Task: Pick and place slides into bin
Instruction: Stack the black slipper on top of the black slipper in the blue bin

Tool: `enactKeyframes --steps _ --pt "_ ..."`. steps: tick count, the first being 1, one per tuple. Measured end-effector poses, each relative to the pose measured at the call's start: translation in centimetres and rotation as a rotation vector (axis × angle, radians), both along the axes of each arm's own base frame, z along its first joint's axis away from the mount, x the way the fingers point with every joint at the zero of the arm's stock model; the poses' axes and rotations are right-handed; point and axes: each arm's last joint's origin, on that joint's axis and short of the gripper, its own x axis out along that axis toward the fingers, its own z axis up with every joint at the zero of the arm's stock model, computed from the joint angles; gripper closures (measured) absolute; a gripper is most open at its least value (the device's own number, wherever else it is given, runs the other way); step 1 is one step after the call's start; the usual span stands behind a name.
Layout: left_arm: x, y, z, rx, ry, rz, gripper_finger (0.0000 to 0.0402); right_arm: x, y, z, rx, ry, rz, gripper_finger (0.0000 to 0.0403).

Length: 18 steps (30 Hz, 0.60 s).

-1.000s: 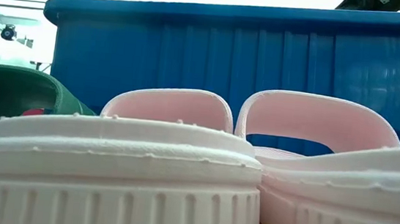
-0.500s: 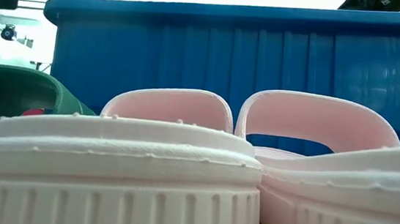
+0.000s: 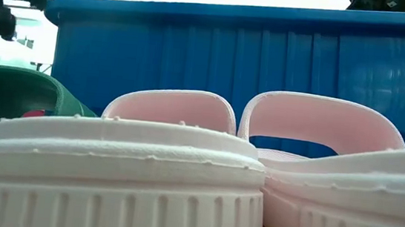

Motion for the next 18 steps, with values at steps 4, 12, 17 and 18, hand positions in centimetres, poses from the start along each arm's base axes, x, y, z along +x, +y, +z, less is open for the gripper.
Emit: enactKeyframes --steps 4,12,17,18 --pt "-0.5 -0.1 -0.3 0.023 -0.037 0.139 0.0235 0.0 -0.1 0.0 0.003 0.001 -0.024 0.0264" --pt "-2.5 -0.5 3.0 0.144 -0.256 0.406 0.0235 0.0 -0.1 0.0 -0.001 0.003 -0.026 0.0264" --pt "-2.3 0.0 6.7 0.261 -0.485 0.518 0.0240 -0.1 -0.2 0.0 -0.024 0.010 -0.061 0.0264" --pt "-2.2 0.1 7.3 0.290 -0.510 0.523 0.0244 -0.1 -0.2 0.0 -0.027 0.011 -0.067 0.0264"
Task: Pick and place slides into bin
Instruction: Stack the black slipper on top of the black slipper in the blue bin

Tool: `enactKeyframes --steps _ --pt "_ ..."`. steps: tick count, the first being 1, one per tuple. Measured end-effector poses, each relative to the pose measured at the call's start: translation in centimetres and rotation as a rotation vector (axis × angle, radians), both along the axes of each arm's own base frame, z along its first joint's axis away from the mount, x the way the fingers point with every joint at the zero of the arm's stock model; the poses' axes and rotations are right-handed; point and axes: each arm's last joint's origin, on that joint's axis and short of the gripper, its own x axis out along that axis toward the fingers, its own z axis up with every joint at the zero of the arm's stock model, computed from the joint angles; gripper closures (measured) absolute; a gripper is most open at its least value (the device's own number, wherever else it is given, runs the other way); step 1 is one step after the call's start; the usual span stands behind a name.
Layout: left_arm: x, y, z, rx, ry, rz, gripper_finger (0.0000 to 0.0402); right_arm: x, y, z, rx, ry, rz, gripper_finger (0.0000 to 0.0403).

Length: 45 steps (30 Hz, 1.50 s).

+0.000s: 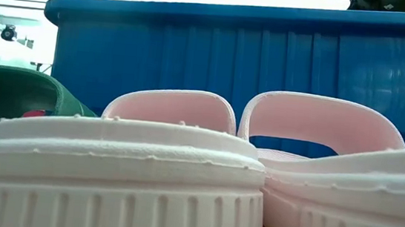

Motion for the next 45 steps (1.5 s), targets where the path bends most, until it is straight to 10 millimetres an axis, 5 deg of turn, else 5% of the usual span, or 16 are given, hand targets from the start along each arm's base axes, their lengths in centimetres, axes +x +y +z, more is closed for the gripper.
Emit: enactKeyframes --steps 15,25,36,45 --pt "2.3 1.4 10.6 0.503 -0.095 -0.088 0.0313 0.0 0.0 0.0 0.011 -0.005 -0.008 0.0264" --pt "2.9 1.8 17.8 0.896 -0.280 -0.049 0.0318 0.0 0.0 0.0 0.024 -0.010 -0.015 0.0264" --pt "3.1 3.1 17.8 1.139 0.111 0.332 0.0318 0.0 0.0 0.0 0.027 -0.012 -0.017 0.0264" --pt "5.9 2.3 15.7 1.240 0.436 0.202 0.0318 0.0 0.0 0.0 0.028 -0.012 -0.017 0.0264"
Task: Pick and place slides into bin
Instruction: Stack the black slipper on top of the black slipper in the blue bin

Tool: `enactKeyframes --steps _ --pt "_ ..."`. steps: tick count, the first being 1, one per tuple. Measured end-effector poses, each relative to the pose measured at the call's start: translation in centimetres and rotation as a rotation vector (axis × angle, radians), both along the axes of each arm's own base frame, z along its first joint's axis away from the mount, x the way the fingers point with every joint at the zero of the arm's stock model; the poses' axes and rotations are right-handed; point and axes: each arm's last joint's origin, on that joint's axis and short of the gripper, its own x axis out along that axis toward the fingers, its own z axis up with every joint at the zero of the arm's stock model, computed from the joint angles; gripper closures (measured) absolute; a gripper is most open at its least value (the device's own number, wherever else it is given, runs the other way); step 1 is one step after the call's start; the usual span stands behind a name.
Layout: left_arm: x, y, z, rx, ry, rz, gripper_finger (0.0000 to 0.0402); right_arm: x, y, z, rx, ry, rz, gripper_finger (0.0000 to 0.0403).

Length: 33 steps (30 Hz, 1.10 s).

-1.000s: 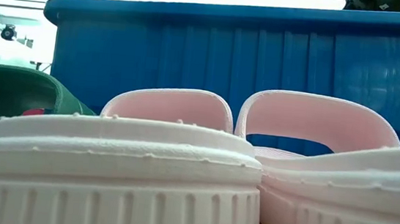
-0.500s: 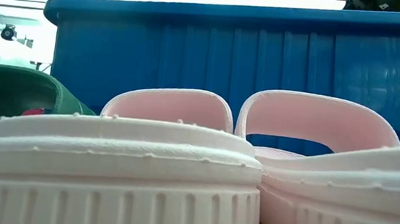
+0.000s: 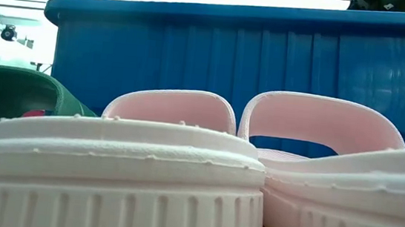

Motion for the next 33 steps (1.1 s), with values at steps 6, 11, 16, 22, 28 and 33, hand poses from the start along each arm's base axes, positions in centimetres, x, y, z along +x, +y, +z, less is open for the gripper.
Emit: enactKeyframes --steps 6,11,16,22,28,33 --pt "-0.2 -1.9 -2.3 -0.106 0.086 -0.018 0.0318 0.0 0.0 0.0 -0.001 0.001 0.000 0.0264" --pt "-0.6 -3.1 -3.6 -0.270 0.037 -0.030 0.0318 0.0 0.0 0.0 -0.001 0.002 0.001 0.0264" --pt "-1.2 -3.9 -3.8 -0.485 -0.023 -0.150 0.0318 0.0 0.0 -0.2 -0.002 0.027 0.004 0.0264" --pt "0.4 -4.8 -4.9 -0.695 -0.006 -0.211 0.0318 0.1 0.0 -0.4 -0.013 0.049 0.013 0.0264" --pt "5.2 -7.9 -8.8 -0.978 0.323 -0.340 0.0318 0.2 0.0 -0.5 -0.010 0.063 0.013 0.0264" --pt "7.9 -11.8 -12.0 -1.005 0.552 -0.392 0.0318 0.1 0.0 -0.6 -0.008 0.079 0.014 0.0264"
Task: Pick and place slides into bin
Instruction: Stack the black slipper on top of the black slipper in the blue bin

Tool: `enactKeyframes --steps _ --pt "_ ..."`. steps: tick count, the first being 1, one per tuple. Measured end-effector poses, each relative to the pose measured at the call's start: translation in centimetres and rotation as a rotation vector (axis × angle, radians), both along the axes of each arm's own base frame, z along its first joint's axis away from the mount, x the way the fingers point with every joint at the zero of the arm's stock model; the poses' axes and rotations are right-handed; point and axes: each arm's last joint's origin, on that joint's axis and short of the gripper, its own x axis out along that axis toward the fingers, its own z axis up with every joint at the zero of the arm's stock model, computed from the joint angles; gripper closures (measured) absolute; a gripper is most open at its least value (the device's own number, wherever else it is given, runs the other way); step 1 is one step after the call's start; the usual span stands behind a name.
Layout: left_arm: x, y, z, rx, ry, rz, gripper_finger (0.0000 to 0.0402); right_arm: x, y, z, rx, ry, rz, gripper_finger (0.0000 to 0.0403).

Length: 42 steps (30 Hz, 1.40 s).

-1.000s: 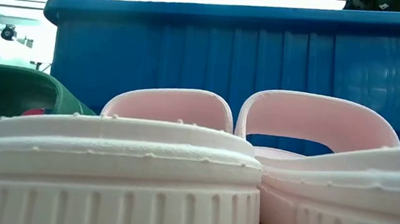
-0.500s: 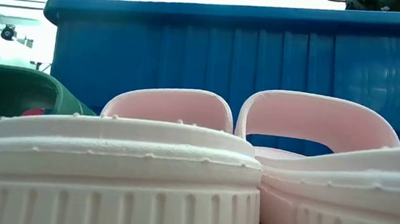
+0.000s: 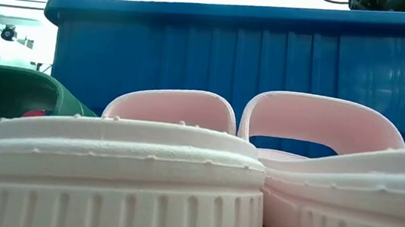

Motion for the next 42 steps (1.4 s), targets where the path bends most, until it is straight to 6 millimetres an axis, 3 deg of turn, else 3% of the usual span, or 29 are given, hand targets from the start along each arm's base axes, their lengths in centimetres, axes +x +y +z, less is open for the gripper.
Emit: enactKeyframes --steps 6,14,25,34,42 --pt "-0.5 -3.3 -2.2 0.102 0.020 0.062 0.0318 0.0 0.0 0.0 -0.002 0.001 0.001 0.0264" --pt "-4.8 -5.5 -5.5 -0.070 0.228 0.277 0.0318 0.0 0.0 0.0 -0.008 0.003 0.005 0.0264" --pt "-5.8 -8.1 -8.2 -0.117 0.281 0.202 0.0313 0.0 0.0 0.0 0.007 -0.006 -0.005 0.0264" --pt "-5.9 -9.4 -10.7 -0.110 0.253 0.117 0.0225 0.0 0.0 0.1 0.019 -0.017 -0.015 0.0264" --pt "-7.9 -12.1 -15.4 0.086 0.333 0.052 0.0248 0.0 0.0 0.1 0.018 -0.016 -0.013 0.0264"
